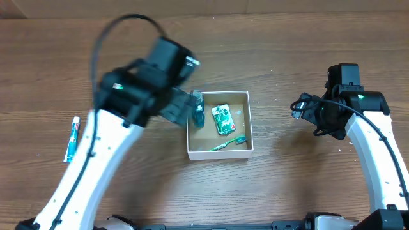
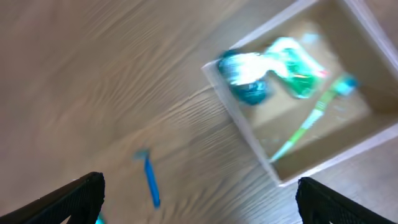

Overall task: Pack container
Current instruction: 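Carry the toothbrush over the box and drop it inside, then grasp the blue razor with the left gripper, then carry the razor to the box and release it inside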

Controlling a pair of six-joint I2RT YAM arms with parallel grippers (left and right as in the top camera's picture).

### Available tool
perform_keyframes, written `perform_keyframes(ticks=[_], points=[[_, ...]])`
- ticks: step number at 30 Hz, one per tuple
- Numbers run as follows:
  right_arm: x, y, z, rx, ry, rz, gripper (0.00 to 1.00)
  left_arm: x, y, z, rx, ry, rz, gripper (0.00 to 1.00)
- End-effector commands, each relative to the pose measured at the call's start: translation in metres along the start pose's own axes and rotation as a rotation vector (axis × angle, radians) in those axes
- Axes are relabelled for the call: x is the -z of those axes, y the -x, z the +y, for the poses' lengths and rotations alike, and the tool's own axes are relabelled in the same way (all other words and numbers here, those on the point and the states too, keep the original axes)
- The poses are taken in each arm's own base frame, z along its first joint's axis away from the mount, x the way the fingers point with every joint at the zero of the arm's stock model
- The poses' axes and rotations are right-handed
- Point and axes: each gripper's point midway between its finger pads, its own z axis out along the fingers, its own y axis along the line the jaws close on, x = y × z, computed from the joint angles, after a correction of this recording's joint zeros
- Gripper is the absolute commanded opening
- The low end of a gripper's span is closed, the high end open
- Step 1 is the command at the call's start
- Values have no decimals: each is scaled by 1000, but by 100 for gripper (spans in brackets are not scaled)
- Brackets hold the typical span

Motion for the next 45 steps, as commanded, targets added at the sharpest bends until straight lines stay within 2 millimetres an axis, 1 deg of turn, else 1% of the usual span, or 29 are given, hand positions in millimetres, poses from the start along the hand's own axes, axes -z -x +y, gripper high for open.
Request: perform_keyframes(ticks=[1, 3, 6, 7, 8, 9, 12, 14, 18, 21, 24, 27, 29, 31, 33, 38, 39, 40, 42, 43, 44, 45], points=[[0, 1, 0, 6, 6, -4, 100, -19, -19, 61, 288, 47, 70, 100], [0, 1, 0, 14, 6, -4, 100, -44, -37, 84, 395, 19, 130, 100], [0, 1, 0, 14, 7, -4, 100, -86, -71, 104, 497, 12, 228, 100], [0, 1, 0, 14, 7, -4, 100, -100, -84, 108, 521, 15, 262, 100], [0, 1, 0, 14, 7, -4, 100, -118, -99, 111, 545, 14, 305, 100], [0, 1, 0, 14, 7, -4, 100, -130, -110, 110, 558, 7, 335, 100], [0, 1, 0, 17, 7, -4, 100, -172, -149, 103, 590, -14, 448, 100], [0, 1, 0, 17, 7, -4, 100, -191, -166, 95, 590, -26, 496, 100], [0, 1, 0, 17, 6, -4, 100, -219, -182, 88, 584, -40, 546, 100], [0, 0, 0, 17, 6, -3, 100, -233, -184, 83, 582, -66, 556, 100], [0, 0, 0, 17, 6, -4, 100, -242, -179, 75, 530, -142, 531, 100], [0, 0, 0, 17, 6, -3, 100, -245, -178, 75, 532, -144, 527, 100], [0, 0, 0, 17, 6, -4, 100, -247, -180, 74, 532, -147, 536, 98], [0, 0, 0, 17, 6, -3, 100, -248, -182, 72, 532, -150, 547, 92], [0, 0, 0, 17, 6, -3, 100, -249, -186, 70, 532, -154, 560, 72], [0, 0, 0, 17, 6, -3, 100, -247, -192, 66, 532, -161, 588, 38], [0, 0, 0, 17, 6, -3, 100, -246, -193, 65, 531, -163, 592, 33], [0, 0, 0, 17, 6, -3, 100, -246, -193, 65, 531, -164, 597, 22], [0, 0, 0, 17, 6, -3, 100, -244, -195, 64, 532, -166, 604, 13], [0, 0, 0, 18, 6, -3, 100, -244, -195, 64, 538, -165, 608, 10], [0, 0, 0, 17, 6, -2, 100, -243, -194, 64, 542, -164, 610, 4], [0, 0, 0, 17, 6, -2, 100, -241, -192, 65, 543, -163, 608, 4]])
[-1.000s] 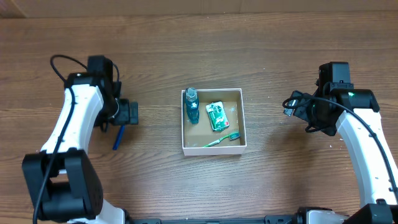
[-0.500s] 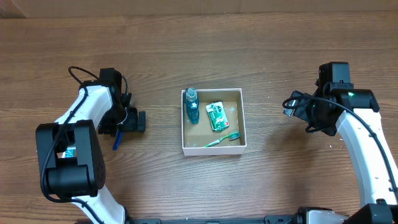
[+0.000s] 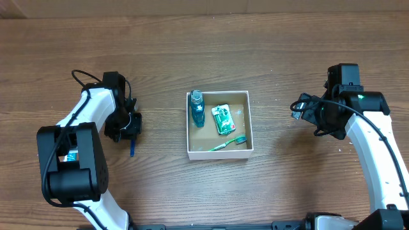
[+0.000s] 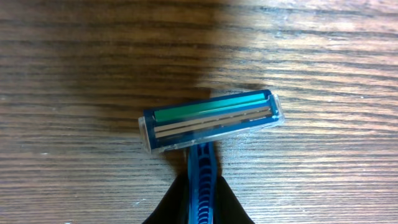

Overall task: Pack container
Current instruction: 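Carry the razor to the box and release it inside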

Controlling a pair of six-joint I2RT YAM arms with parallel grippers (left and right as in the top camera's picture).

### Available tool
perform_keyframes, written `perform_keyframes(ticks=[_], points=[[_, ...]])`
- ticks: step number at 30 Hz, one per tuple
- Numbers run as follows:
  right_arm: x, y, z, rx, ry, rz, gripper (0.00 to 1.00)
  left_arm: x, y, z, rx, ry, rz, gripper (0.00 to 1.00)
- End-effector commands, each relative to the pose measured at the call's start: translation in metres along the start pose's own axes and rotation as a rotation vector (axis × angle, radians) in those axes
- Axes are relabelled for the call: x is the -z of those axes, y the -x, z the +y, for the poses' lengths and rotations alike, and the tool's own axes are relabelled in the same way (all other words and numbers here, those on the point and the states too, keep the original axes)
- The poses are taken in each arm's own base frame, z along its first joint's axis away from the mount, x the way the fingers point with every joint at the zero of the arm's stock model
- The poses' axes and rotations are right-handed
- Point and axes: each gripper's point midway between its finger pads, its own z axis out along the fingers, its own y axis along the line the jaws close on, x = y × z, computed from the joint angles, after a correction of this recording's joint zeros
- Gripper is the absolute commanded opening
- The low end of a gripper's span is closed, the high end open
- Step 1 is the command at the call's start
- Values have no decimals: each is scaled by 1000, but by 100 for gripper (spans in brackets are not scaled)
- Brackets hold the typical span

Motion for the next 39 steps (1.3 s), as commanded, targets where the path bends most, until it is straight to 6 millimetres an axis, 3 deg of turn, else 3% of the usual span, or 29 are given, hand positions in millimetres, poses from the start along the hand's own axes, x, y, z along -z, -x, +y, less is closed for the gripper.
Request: perform_keyframes(ticks=[1, 3, 6, 8, 12, 14, 17, 21, 29, 30, 33, 34, 35, 39], points=[[0, 0, 0, -2, 6, -3, 100, -1, -5, -5, 18, -19, 33, 4], [0, 0, 0, -2, 6, -3, 100, 13, 1, -10, 1, -17, -1, 4], [0, 0, 0, -2, 6, -4, 100, 57, 14, -31, -65, -12, -119, 4], [0, 0, 0, -1, 6, -4, 100, 96, 20, -55, -136, -15, -238, 4], [0, 1, 0, -2, 7, -4, 100, 179, 9, -129, -383, -41, -513, 4], [0, 1, 0, -2, 7, -5, 100, 199, -4, -164, -530, -59, -594, 4], [0, 1, 0, -2, 7, -6, 100, 201, -21, -206, -696, -80, -626, 4], [0, 2, 0, -2, 8, -8, 100, 170, -32, -247, -845, -83, -569, 4], [0, 1, 0, -1, 8, -7, 100, 82, -25, -265, -874, -79, -330, 4], [0, 1, 0, -2, 8, -8, 100, 74, -25, -265, -874, -77, -308, 9], [0, 1, 0, -1, 8, -7, 100, 76, -25, -266, -874, -78, -312, 24], [0, 1, 0, -1, 8, -7, 100, 82, -24, -266, -874, -77, -324, 38], [0, 1, 0, -2, 8, -7, 100, 88, -24, -266, -875, -78, -334, 44], [0, 1, 0, -2, 7, -4, 100, 150, -29, -258, -858, -39, -410, 49]])
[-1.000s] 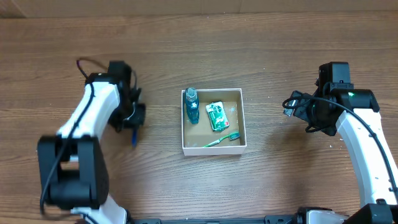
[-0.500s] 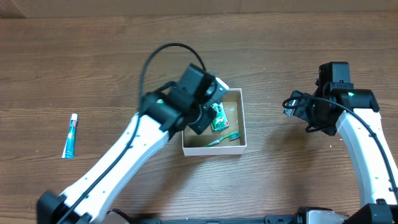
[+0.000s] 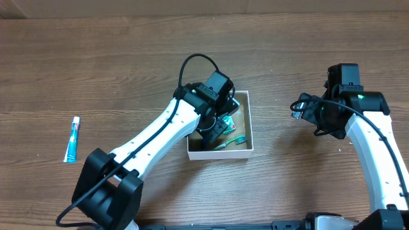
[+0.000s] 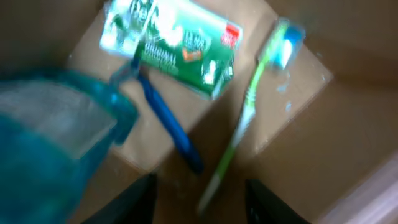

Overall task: Pack container
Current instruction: 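Carry the razor to the box and release it inside, then grasp the toothpaste tube with the left gripper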

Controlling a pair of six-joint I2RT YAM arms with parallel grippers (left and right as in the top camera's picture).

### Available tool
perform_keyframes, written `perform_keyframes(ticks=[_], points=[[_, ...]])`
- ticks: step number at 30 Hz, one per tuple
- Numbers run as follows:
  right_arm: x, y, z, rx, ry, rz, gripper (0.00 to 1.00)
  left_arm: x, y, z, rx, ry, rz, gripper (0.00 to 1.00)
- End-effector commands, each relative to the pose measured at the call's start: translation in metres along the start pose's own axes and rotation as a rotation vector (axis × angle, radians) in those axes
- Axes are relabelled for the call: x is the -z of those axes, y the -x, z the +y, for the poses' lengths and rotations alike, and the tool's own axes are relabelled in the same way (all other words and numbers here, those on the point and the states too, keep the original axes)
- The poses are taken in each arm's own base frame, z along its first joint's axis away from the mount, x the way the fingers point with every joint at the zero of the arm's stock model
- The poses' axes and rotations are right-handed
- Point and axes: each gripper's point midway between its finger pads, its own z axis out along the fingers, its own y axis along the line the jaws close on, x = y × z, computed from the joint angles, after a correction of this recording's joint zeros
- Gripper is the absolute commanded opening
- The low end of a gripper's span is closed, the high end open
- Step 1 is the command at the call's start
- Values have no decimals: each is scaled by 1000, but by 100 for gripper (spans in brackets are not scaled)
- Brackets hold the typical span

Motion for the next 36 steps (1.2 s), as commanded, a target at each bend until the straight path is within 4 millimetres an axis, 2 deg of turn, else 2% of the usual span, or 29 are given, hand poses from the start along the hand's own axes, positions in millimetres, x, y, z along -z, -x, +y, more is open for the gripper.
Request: perform_keyframes(ticks=[1, 3, 4, 6, 9, 11, 12, 13, 16, 18, 19, 20, 23, 31, 36], points=[[0, 0, -1, -1, 5, -1, 100, 82, 22, 11, 14, 116, -151, 51], [0, 0, 0, -1, 5, -1, 100, 123, 15, 32, 119, 229, -199, 58], [0, 0, 0, -1, 5, -1, 100, 140, 10, 40, 172, 253, -231, 66], [0, 0, 0, -1, 5, -2, 100, 166, -4, 58, 278, 279, -283, 100], [0, 0, 0, -1, 5, -1, 100, 196, -52, 117, 534, 346, -296, 100], [0, 0, 0, -1, 5, -1, 100, 202, -95, 165, 722, 397, -263, 100], [0, 0, 0, -1, 5, -1, 100, 201, -124, 192, 842, 417, -243, 100], [0, 0, 0, -1, 5, -1, 100, 200, -139, 203, 899, 427, -234, 100], [0, 0, 0, -1, 5, -1, 100, 182, -201, 244, 1109, 468, -184, 100], [0, 0, 0, -1, 5, -2, 100, 161, -234, 259, 1218, 451, -165, 100], [0, 0, 0, -1, 5, -2, 100, 145, -253, 268, 1279, 437, -149, 100], [0, 0, 0, -1, 5, -1, 100, 130, -268, 274, 1324, 420, -130, 100], [0, 0, 0, -1, 5, -2, 100, 97, -292, 287, 1394, 380, -70, 100], [0, 0, 0, -1, 5, -1, 100, 7, -307, 294, 1403, 211, 114, 100], [0, -1, -1, -1, 3, 3, 100, -22, -313, 291, 1399, 167, 176, 100]])
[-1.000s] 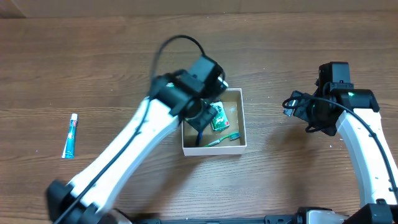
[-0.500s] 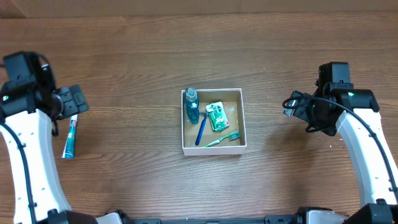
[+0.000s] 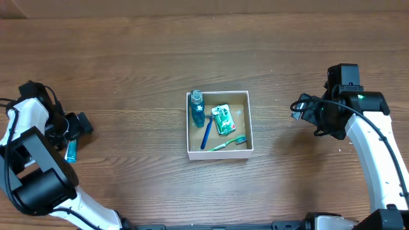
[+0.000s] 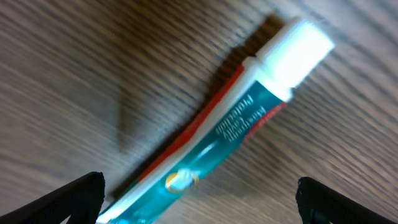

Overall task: Pack container
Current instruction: 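Grasp the toothpaste tube with the left gripper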

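Note:
A white box sits mid-table. It holds a teal bottle, a blue razor, a green packet and a green toothbrush. At the far left lies a teal-and-red toothpaste tube with a white cap; only its lower end shows from overhead. My left gripper hovers open just above it, one fingertip on either side of the tube's body. My right gripper hangs to the right of the box, holding nothing that I can see.
The wooden table has its far edge along the top of the overhead view. My right arm rises from the near right corner. My left arm stands at the near left.
My left gripper was open inside the box over the razor. It is now at the table's far left, open above the toothpaste tube. The razor stays in the box. The right arm has not moved.
First my left gripper was open by the box, with the razor on the table to the left. Then it was shut on the razor's handle there. Then it stood open in the box with the razor lying inside. Now it is over the toothpaste.

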Controlling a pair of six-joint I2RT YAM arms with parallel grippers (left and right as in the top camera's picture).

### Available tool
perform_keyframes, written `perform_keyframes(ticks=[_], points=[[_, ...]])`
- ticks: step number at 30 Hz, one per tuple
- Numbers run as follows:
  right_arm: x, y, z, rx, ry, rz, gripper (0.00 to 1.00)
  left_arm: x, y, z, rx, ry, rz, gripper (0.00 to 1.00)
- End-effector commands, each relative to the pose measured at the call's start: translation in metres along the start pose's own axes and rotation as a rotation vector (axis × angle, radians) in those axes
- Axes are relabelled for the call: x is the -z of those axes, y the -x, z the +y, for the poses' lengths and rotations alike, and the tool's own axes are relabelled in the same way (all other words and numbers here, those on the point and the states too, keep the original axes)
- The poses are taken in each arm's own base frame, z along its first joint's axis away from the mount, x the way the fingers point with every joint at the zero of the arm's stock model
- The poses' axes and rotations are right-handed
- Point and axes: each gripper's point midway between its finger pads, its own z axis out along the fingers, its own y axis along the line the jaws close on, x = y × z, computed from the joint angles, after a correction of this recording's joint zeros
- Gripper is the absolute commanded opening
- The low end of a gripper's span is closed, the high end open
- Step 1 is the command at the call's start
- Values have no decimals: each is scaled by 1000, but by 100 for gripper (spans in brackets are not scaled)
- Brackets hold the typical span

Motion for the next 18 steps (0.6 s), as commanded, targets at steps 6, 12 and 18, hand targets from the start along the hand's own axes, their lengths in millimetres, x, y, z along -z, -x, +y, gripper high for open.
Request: perform_keyframes(ticks=[6, 12, 18], points=[[0, -1, -1, -1, 4, 2, 100, -23, -1, -20, -12, -107, 40, 100], [0, -1, -1, -1, 4, 2, 100, -23, -3, -20, -11, -107, 48, 47], [0, -1, -1, -1, 4, 2, 100, -23, -6, -20, -11, -107, 60, 4]])
